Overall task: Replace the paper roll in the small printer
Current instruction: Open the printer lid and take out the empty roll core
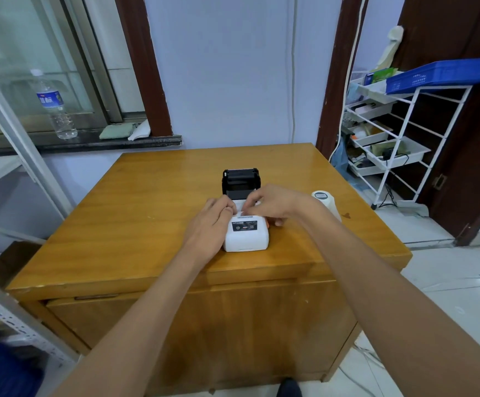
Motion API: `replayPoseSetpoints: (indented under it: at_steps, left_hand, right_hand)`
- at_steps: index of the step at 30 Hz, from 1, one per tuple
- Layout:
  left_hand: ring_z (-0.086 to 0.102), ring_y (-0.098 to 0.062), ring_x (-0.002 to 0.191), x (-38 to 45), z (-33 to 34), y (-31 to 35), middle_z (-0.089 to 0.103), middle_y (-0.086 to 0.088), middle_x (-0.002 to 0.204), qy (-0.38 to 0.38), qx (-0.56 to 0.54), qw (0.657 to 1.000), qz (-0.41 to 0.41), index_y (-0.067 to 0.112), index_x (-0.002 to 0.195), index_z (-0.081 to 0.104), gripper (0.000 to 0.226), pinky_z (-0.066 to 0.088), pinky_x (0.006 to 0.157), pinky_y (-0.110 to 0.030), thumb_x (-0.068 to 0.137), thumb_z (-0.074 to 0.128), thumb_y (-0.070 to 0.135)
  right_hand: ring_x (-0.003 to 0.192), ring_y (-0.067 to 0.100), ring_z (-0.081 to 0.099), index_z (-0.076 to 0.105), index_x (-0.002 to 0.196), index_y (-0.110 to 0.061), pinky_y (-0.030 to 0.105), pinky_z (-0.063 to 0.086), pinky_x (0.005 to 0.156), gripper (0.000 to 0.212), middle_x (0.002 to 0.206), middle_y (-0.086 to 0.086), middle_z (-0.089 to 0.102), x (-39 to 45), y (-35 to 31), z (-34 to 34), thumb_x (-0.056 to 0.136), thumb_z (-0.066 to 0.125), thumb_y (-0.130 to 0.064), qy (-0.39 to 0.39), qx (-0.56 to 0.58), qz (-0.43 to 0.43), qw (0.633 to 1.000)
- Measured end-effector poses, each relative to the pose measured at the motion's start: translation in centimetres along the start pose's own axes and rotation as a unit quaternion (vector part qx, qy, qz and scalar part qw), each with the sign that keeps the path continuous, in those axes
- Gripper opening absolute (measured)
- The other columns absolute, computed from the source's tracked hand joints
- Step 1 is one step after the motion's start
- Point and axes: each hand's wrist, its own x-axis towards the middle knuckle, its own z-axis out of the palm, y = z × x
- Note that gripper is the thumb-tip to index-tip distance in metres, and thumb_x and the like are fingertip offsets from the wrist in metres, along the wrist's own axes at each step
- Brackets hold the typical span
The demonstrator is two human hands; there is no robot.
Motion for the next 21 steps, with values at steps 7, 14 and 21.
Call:
replayPoseSetpoints:
  at_steps: [7,14,21]
  left_hand:
    - [0.057,-0.019,0.101,-0.1,0.1,0.2,0.061,0.002,0.112,0.014,-0.001,1.0,-0.005,0.027,0.101,0.061,0.026,0.046,0.085,-0.043,0.108,0.036,0.029]
    - [0.059,-0.022,0.093,-0.5,0.0,0.4,0.062,0.001,0.116,0.014,0.024,1.0,-0.001,0.028,0.118,0.055,0.024,0.049,0.08,-0.044,0.11,0.033,0.033]
    - [0.066,-0.032,0.1,-1.0,-0.3,1.0,0.07,-0.006,0.121,0.003,0.008,1.0,-0.025,0.03,0.126,0.046,0.023,0.052,0.09,-0.056,0.11,0.033,0.039]
  right_hand:
    - [0.096,0.016,0.068,0.083,0.101,-0.027,0.028,0.054,0.081,0.012,0.101,-0.006,0.072,1.0,-0.2,1.1,0.09,0.079,-0.031,0.076,-0.004,0.024,0.997]
    - [0.107,0.019,0.071,0.087,0.1,-0.024,0.038,0.059,0.096,0.013,0.114,-0.004,0.08,1.0,-0.1,2.3,0.091,0.08,-0.031,0.147,0.012,0.024,0.989]
    - [0.073,0.011,0.061,0.079,0.107,-0.027,0.034,0.051,0.065,0.013,0.079,-0.013,0.065,0.2,0.9,4.1,0.098,0.07,-0.03,0.259,0.065,-0.031,0.963]
